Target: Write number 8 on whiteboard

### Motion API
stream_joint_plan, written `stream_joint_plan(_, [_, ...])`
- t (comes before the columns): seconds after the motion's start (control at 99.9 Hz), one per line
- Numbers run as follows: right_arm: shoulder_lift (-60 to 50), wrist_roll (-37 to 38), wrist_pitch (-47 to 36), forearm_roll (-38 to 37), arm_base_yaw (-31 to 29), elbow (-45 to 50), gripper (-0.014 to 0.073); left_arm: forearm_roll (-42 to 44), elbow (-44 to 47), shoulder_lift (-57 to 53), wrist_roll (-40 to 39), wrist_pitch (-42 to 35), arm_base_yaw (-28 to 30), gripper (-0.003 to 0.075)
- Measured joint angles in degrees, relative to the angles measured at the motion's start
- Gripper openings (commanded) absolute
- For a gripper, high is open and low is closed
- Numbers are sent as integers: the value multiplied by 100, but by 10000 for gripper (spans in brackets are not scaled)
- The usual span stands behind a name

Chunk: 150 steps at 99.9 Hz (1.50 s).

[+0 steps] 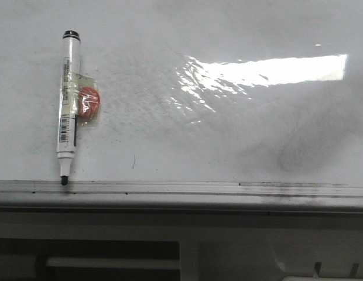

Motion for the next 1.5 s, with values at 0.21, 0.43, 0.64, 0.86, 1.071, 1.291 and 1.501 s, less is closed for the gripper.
stream_joint_plan(0.21, [496,0,226,-44,103,-320,473,-239,-566,1223,567,193,-687,313])
stream_joint_plan(0.43, [664,0,158,-44,340,-329,449,-715,-616,2212,640,-464,-1779,312])
stream_joint_plan(0.64, [692,0,126,-44,349,-329,449,-1098,-625,2934,640,-1073,-2207,309])
stream_joint_plan(0.86, [692,-4,43,66,349,-329,449,-1279,-638,3366,640,-1440,-2243,42])
stream_joint_plan(1.071, [692,-282,-42,290,604,-469,449,-1293,-752,3395,645,-1312,-2297,-10])
stream_joint_plan(1.291, [930,-3700,676,2488,1263,-1120,449,-1187,-888,2759,1726,-1093,-3150,-4])
stream_joint_plan(1.501, [1869,-6050,1860,4485,1756,-1470,449,-1179,-888,2328,2650,-1072,-4103,-4])
